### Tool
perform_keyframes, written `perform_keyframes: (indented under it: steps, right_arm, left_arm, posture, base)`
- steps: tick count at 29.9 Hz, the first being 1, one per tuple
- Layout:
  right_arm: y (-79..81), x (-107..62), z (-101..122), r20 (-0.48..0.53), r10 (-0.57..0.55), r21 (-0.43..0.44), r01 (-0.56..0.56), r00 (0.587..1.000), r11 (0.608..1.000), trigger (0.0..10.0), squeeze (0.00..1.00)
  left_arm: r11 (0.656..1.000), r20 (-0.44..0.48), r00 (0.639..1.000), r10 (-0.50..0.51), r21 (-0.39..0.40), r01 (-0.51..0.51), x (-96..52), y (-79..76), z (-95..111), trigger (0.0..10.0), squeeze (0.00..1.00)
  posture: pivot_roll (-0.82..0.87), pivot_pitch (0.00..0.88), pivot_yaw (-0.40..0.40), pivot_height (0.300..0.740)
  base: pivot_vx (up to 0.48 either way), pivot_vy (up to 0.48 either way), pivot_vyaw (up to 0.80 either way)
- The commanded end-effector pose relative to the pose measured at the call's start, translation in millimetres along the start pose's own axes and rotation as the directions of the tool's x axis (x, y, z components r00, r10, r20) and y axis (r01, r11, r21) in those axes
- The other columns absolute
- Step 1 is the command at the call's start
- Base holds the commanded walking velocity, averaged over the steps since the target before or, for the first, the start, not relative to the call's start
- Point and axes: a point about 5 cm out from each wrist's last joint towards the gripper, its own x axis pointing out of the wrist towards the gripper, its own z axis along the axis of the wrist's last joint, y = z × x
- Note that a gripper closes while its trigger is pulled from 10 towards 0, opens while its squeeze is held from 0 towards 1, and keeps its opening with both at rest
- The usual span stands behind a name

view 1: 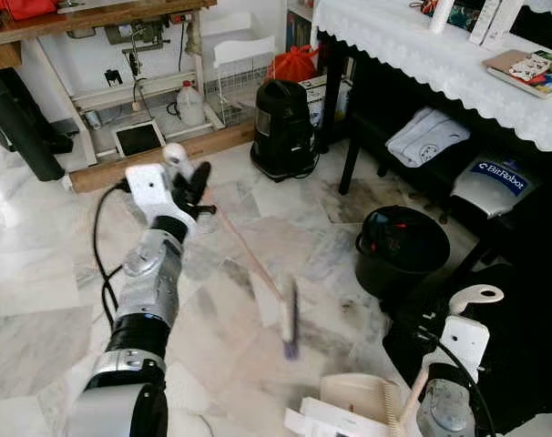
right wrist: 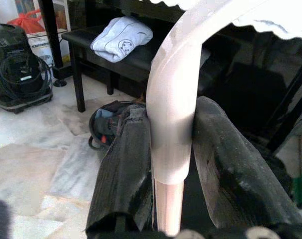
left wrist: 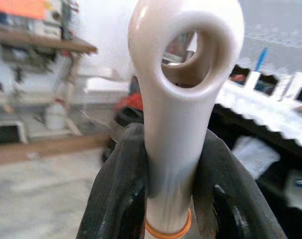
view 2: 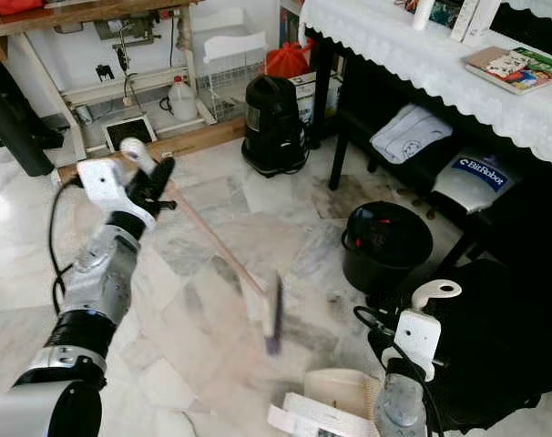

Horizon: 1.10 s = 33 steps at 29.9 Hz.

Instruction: Sweep floor

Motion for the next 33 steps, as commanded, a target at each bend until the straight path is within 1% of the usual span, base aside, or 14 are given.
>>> perform_keyframes:
  steps: [1,4,7,10,13,18,21,25,27,28,29,30,32,33]
  right_arm:
    - [0.9,7.8,12.5,0.053,-0.021,0.066,0.018,0.998,0.998,10.0,0.00]
    - [3.0,18.3,27.6,0.093,-0.051,0.163,0.035,0.994,0.986,10.0,0.00]
    - [5.1,22.9,35.0,0.121,-0.048,0.181,0.026,0.992,0.983,10.0,0.00]
    - [8.1,26.9,40.7,0.136,-0.043,0.198,0.016,0.990,0.980,10.0,0.00]
    - [9.2,30.3,45.5,0.147,-0.052,0.225,0.017,0.988,0.974,10.0,0.00]
    - [11.2,34.3,53.5,0.173,-0.051,0.255,0.005,0.984,0.967,10.0,0.00]
    - [14.5,38.2,63.3,0.205,-0.054,0.287,-0.007,0.977,0.958,10.0,0.00]
    - [18.9,41.4,68.4,0.211,-0.060,0.310,-0.008,0.976,0.951,10.0,0.00]
    - [18.9,45.6,79.1,0.245,-0.079,0.329,-0.006,0.966,0.944,10.0,0.00]
    - [16.8,47.7,81.8,0.252,-0.091,0.339,0.000,0.963,0.941,10.0,0.00]
    - [12.8,51.8,82.9,0.240,-0.115,0.363,0.021,0.964,0.932,10.0,0.00]
    - [12.1,52.9,82.9,0.235,-0.119,0.368,0.025,0.965,0.929,10.0,0.00]
    - [16.8,59.0,90.4,0.247,-0.098,0.356,0.004,0.964,0.935,10.0,0.00]
    - [17.8,62.7,98.9,0.273,-0.092,0.375,-0.018,0.957,0.927,10.0,0.00]
  left_arm:
    - [0.997,0.035,0.999,-0.010,0.074,0.008,1.4,-1.0,7.6,10.0,0.00]
    - [0.988,0.023,1.000,-0.011,0.151,0.007,-3.0,-0.3,2.4,10.0,0.00]
    - [0.988,0.021,1.000,-0.007,0.152,0.003,-4.2,-0.7,0.4,10.0,0.00]
    - [0.982,0.022,1.000,-0.005,0.190,0.001,-5.1,0.6,-0.3,10.0,0.00]
    - [0.974,-0.006,1.000,-0.011,0.226,0.012,-8.7,2.9,-6.9,10.0,0.00]
    - [0.971,-0.053,0.999,-0.002,0.238,0.015,-17.2,4.4,-21.5,10.0,0.00]
    - [0.973,-0.081,0.997,-0.008,0.230,0.026,-24.0,0.1,-32.9,10.0,0.00]
    - [0.971,-0.096,0.995,0.003,0.238,0.020,-26.6,-0.3,-38.7,10.0,0.00]
    - [0.971,-0.093,0.996,-0.005,0.237,0.027,-25.1,-1.6,-35.9,10.0,0.00]
    - [0.964,-0.086,0.996,-0.028,0.262,0.050,-23.5,-4.9,-34.0,10.0,0.00]
    - [0.945,-0.049,0.997,-0.060,0.318,0.073,-19.7,-9.0,-26.5,10.0,0.00]
    - [0.941,-0.041,0.997,-0.066,0.331,0.075,-18.5,-9.6,-24.7,10.0,0.00]
    - [0.962,-0.007,1.000,0.016,0.273,-0.014,-13.2,2.4,-15.4,10.0,0.00]
    - [0.957,-0.001,1.000,0.015,0.291,-0.014,-11.7,4.9,-12.5,10.0,0.00]
  posture:
    - [0.08,0.023,0.010,0.740]
    - [0.08,0.006,0.012,0.740]
    - [0.08,0.000,0.012,0.740]
    - [0.08,0.000,0.011,0.740]
    - [0.08,0.000,0.011,0.740]
    - [0.08,0.000,0.015,0.740]
    - [0.08,0.000,0.013,0.740]
    - [0.06,0.000,0.027,0.740]
    - [0.08,0.000,0.044,0.740]
    - [0.12,0.000,0.027,0.740]
    - [0.11,0.000,0.010,0.740]
    - [0.11,0.000,0.010,0.740]
    - [0.09,0.000,0.018,0.740]
    - [0.09,0.000,0.041,0.740]
  base:
    - [0.000,0.000,0.00]
    - [0.000,0.000,0.00]
    - [0.000,0.000,0.00]
    - [0.000,0.000,0.00]
    - [0.000,0.000,0.00]
    - [0.000,0.000,0.00]
    - [0.000,0.000,0.00]
    - [0.000,0.000,0.00]
    - [0.000,0.000,0.00]
    - [0.000,0.000,0.00]
    - [0.000,0.000,0.00]
    - [0.000,0.000,0.00]
    - [0.000,0.000,0.00]
    - [0.000,0.000,0.00]
